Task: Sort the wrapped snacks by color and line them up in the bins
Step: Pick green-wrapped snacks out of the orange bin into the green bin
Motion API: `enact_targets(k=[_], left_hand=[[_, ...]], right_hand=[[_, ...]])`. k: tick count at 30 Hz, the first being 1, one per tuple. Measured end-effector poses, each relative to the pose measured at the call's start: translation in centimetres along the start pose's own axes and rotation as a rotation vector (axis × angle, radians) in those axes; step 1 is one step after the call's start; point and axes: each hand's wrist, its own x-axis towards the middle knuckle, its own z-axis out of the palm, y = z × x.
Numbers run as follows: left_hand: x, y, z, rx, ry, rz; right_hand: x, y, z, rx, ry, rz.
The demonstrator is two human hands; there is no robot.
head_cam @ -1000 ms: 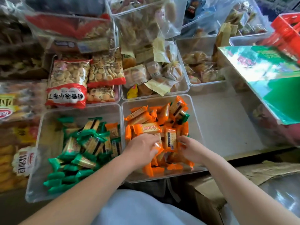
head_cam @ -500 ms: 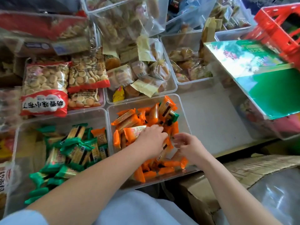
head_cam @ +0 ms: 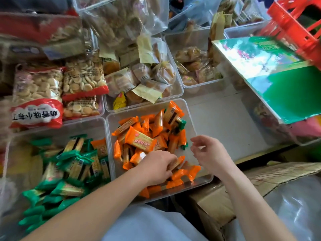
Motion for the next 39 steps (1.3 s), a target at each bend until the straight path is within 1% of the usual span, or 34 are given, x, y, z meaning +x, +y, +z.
enact_targets(k=[2,3,6,8,11,13,14,16,18,19,20,22,23,25,26,28,29,31,33,35,37,39], left_hand=[[-1.0,-0.3,0.4,-0.043,0.051,-0.010],[-1.6,-0.5,0.5,-0.071,0.076,-0.016],[-4.0,-1.0,0.7,-0.138,0.121,-0.013],[-5.3,-1.4,0.6,-0.125,0.157,-0.035],[-5.7,-1.8,0.2,-0.113,0.252,-0.101],[-5.3,-1.8,0.0,-0.118,0.289,-0.134],[-5.0,-1.7,0.0,-0.104,0.294,-0.137],[-4.7,-1.6,0.0,-0.042,0.287,-0.126],[-4.5,-1.3,0.3,0.029,0.246,-0.101],[-4.4,-1.1,0.4,0.061,0.215,-0.084],[-4.3,-1.0,0.4,0.085,0.175,-0.071],[-3.9,-0.6,0.3,0.091,0.085,-0.072],[-3.7,-0.5,0.0,0.078,0.046,-0.083],[-3.2,-0.2,-0.9,0.047,0.028,-0.090],[-3.0,-0.1,-1.5,0.027,0.067,-0.082],[-2.5,-0.3,-2.7,-0.029,0.208,-0.070],[-2.2,-0.6,-3.2,-0.053,0.273,-0.074],[-1.7,-1.1,-4.1,-0.115,0.364,-0.093],[-1.7,-1.5,-4.7,-0.206,0.411,-0.109],[-2.2,-1.9,-4.6,-0.276,0.450,-0.110],[-2.8,-2.4,-4.0,-0.320,0.457,-0.124],[-3.4,-2.9,-3.4,-0.344,0.460,-0.149]], right_hand=[[0.9,-0.9,0.9,-0.023,-0.016,-0.036],[1.3,-1.3,1.6,-0.051,-0.062,-0.059],[2.3,-1.5,4.2,-0.246,-0.200,-0.143],[3.1,-1.3,5.3,-0.246,-0.281,-0.085],[3.9,-1.0,5.3,-0.137,-0.381,0.069],[3.5,-1.3,5.0,-0.131,-0.420,0.074],[3.1,-1.6,4.7,-0.147,-0.414,0.034],[1.8,-1.9,4.0,-0.260,-0.391,-0.100],[0.3,-1.5,3.4,-0.448,-0.452,-0.185],[-0.3,-1.3,3.2,-0.522,-0.499,-0.184],[-0.8,-1.0,2.9,-0.545,-0.544,-0.139],[-1.5,-1.2,2.3,-0.456,-0.573,-0.042],[-1.4,-1.4,2.0,-0.394,-0.539,-0.015],[-0.6,-1.5,1.7,-0.272,-0.390,-0.001],[0.0,-1.5,1.8,-0.188,-0.291,0.000],[1.0,-1.7,2.3,0.007,-0.121,-0.037],[1.6,-1.9,2.6,0.086,-0.069,-0.065],[3.1,-2.6,3.5,0.145,-0.038,-0.099],[4.9,-3.3,4.6,0.071,-0.026,-0.116],[6.3,-3.9,5.9,-0.098,-0.016,-0.105],[7.1,-3.9,7.1,-0.220,0.007,-0.099],[7.6,-3.7,7.9,-0.289,0.061,-0.076]])
